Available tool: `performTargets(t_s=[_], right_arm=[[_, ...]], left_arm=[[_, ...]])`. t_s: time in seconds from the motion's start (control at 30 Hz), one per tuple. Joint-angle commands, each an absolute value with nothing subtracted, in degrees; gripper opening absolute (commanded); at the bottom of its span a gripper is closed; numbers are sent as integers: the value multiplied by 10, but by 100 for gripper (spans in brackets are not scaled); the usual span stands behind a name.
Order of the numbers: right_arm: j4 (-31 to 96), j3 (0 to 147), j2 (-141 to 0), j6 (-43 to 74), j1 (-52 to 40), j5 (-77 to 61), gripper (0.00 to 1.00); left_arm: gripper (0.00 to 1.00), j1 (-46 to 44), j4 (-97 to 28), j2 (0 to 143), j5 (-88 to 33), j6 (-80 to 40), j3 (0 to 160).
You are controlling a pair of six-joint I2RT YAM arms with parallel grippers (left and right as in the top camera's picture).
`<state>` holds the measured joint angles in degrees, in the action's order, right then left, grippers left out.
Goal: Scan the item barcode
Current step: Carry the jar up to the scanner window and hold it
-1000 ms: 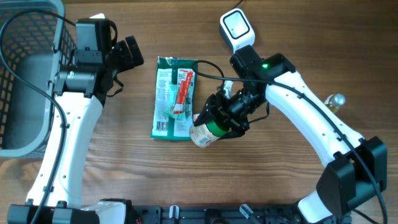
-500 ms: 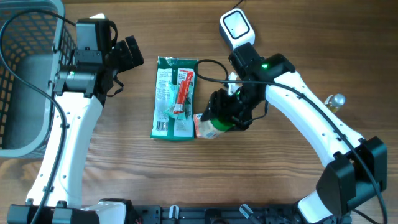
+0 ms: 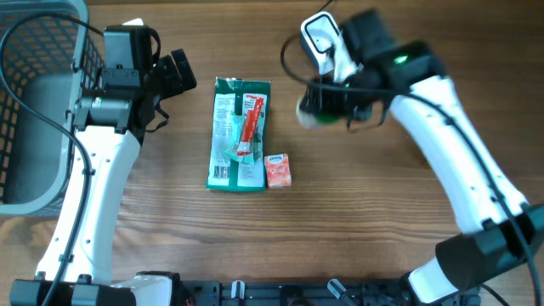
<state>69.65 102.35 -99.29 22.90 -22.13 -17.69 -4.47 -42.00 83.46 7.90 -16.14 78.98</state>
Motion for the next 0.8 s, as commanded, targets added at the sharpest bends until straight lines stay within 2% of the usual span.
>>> performTargets(t_s=[0.0,0.13,0.5,0.77], right_arm=[[689,1082,-984,161,-220,-130,4],[653,1079,-994,165,-220,-11,4],[341,1053,-1119,122,-219,173,4],[179,1053,-1233,120,-209,182,4]], left_arm=[[100,-43,-419,833,84,-152,797],[100,-43,-419,833,84,-152,797],[100,-43,-419,833,84,-152,797],[100,-43,-419,833,84,-152,797]])
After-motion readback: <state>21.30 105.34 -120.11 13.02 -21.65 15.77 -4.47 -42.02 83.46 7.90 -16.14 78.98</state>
